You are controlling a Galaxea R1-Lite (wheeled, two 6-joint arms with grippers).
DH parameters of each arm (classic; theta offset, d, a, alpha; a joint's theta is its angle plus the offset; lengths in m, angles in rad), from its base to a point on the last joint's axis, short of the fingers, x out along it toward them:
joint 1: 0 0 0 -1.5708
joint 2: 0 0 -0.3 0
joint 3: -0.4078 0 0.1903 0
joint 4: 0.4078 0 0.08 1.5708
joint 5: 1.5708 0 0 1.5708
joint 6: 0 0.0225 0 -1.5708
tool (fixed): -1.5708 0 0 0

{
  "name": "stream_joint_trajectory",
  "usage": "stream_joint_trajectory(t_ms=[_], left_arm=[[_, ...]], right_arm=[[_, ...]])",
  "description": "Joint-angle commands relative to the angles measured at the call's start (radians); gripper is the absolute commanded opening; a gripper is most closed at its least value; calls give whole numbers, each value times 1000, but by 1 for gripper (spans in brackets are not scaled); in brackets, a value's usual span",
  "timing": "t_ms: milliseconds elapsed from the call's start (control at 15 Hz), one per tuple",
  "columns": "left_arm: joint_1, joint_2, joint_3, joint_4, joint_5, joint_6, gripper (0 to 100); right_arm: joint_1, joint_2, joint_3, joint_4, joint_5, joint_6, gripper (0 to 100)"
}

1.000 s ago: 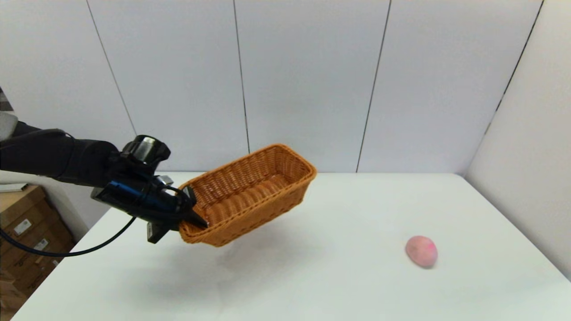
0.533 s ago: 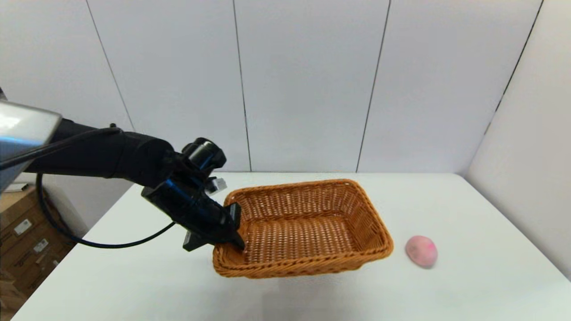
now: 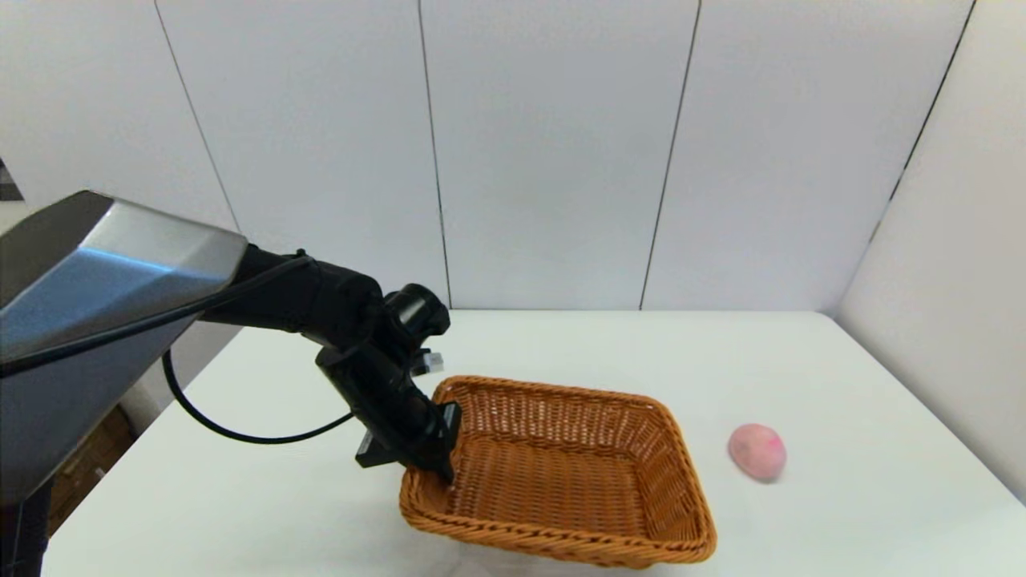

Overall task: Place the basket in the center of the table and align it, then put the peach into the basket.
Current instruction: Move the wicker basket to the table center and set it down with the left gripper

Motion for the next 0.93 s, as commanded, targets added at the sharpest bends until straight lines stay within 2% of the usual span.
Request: stream_joint_trajectory(t_ms=[67,667,733,933], left_arm=[[24,49,-4,-17,-1,-21,0],[56,66,-7,-67,2,-89,0],[56,66,-8,-69,2,-89,100],[56,49,-10,-69,8,-86,100]], right_arm=[[0,-1,0,2,0,-1,100],[0,-1,0,2,0,-2,100],[0,-1,0,2,0,-2,100],[0,-1,0,2,0,-2,100]])
